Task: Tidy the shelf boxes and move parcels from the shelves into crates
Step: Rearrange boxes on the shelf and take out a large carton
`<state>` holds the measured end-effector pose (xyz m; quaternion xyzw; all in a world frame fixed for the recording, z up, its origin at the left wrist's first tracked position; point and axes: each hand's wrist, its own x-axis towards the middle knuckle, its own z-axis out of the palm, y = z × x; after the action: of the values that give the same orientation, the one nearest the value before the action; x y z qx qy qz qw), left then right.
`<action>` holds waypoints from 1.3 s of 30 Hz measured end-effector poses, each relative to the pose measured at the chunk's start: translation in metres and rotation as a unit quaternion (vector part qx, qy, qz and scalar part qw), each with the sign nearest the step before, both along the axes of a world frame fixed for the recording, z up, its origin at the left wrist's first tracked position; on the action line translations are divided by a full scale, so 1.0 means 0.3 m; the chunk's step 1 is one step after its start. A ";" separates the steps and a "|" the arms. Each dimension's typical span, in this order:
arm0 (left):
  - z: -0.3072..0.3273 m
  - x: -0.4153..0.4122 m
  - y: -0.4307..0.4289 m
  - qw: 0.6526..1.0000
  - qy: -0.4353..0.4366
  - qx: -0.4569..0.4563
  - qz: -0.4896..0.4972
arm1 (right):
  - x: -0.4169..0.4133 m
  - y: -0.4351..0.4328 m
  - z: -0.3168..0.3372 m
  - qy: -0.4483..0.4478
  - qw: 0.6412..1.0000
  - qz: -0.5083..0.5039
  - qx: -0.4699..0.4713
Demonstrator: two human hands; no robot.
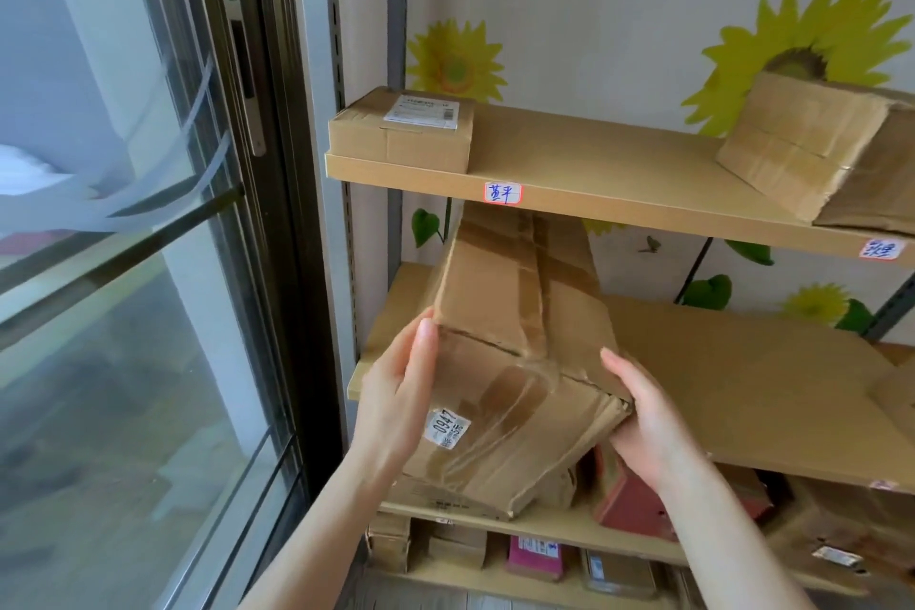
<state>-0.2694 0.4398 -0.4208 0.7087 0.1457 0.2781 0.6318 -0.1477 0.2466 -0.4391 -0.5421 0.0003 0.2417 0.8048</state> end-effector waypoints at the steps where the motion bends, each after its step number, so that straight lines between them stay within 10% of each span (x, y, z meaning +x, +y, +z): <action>1: 0.003 -0.006 -0.011 0.999 -0.015 0.033 -0.003 | 0.008 -0.002 -0.024 0.039 0.999 -0.011 0.033; 8: -0.017 0.006 -0.038 0.963 -0.014 0.262 -0.065 | 0.006 -0.011 -0.182 0.100 0.993 -0.037 0.041; 13: -0.083 -0.017 0.045 0.925 0.160 0.320 0.131 | 0.010 -0.021 -0.221 0.083 0.993 -0.079 -0.019; 20: -0.109 -0.037 0.111 0.955 0.135 0.209 0.161 | -0.005 -0.013 -0.234 0.103 0.980 -0.145 -0.090; 25: -0.120 -0.050 0.138 0.978 0.135 0.049 0.149 | -0.042 -0.004 -0.227 -0.065 0.939 -0.148 -0.305; 30: -0.146 -0.056 0.180 0.978 0.081 -0.183 0.060 | -0.071 0.005 -0.267 -0.005 0.963 -0.102 -0.248; 39: -0.135 0.071 0.247 0.993 0.087 -0.070 0.028 | 0.041 0.163 -0.262 0.168 0.967 -0.134 -0.140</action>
<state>-0.2481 0.5140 -0.4614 0.6799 0.2390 0.2222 0.6567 -0.1354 0.2955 -0.5176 -0.5963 0.2421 0.2172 0.7339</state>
